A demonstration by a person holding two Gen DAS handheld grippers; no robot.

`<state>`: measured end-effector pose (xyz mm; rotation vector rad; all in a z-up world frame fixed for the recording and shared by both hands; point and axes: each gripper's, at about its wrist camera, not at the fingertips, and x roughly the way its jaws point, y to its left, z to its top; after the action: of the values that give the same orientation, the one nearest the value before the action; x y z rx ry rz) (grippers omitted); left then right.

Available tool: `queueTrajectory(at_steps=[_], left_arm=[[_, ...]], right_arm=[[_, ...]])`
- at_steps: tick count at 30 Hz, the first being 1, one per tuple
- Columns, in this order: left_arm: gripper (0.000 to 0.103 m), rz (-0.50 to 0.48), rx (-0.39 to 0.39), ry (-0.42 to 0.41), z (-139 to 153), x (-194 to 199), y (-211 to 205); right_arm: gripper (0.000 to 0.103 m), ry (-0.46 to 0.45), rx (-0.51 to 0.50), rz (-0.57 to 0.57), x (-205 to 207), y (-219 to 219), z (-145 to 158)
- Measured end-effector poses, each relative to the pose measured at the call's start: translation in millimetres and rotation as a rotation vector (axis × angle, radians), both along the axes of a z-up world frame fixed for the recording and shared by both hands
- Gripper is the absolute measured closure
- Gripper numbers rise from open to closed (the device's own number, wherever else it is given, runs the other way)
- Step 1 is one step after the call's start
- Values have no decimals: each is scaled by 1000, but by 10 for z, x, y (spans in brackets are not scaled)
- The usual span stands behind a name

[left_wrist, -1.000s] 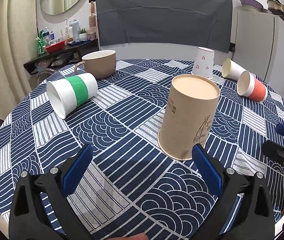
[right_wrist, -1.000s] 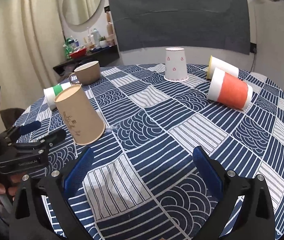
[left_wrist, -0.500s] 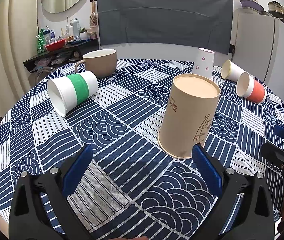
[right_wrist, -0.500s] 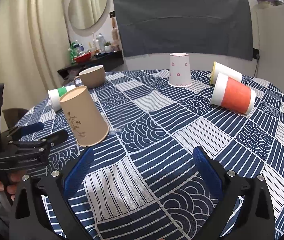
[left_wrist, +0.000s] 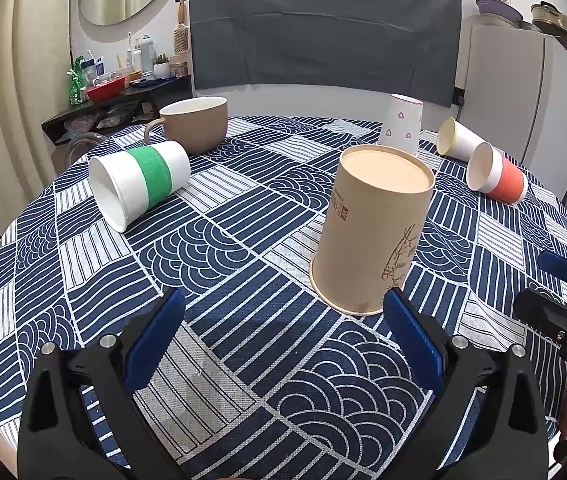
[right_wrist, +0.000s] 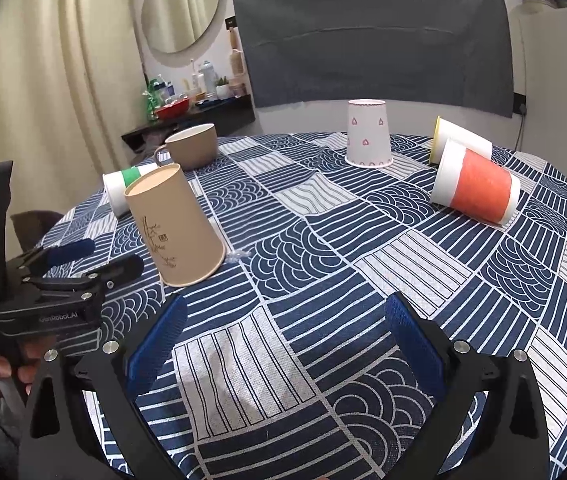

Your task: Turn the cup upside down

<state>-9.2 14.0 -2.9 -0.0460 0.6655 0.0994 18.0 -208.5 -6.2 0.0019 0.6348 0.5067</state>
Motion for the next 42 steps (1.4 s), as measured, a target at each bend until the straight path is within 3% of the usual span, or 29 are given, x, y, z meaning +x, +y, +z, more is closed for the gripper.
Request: queueTrajectory(at_steps=[42], left_arm=[[6, -34, 44, 12, -13, 7, -92]], right_arm=[[8, -5, -4, 4, -17, 23, -4]])
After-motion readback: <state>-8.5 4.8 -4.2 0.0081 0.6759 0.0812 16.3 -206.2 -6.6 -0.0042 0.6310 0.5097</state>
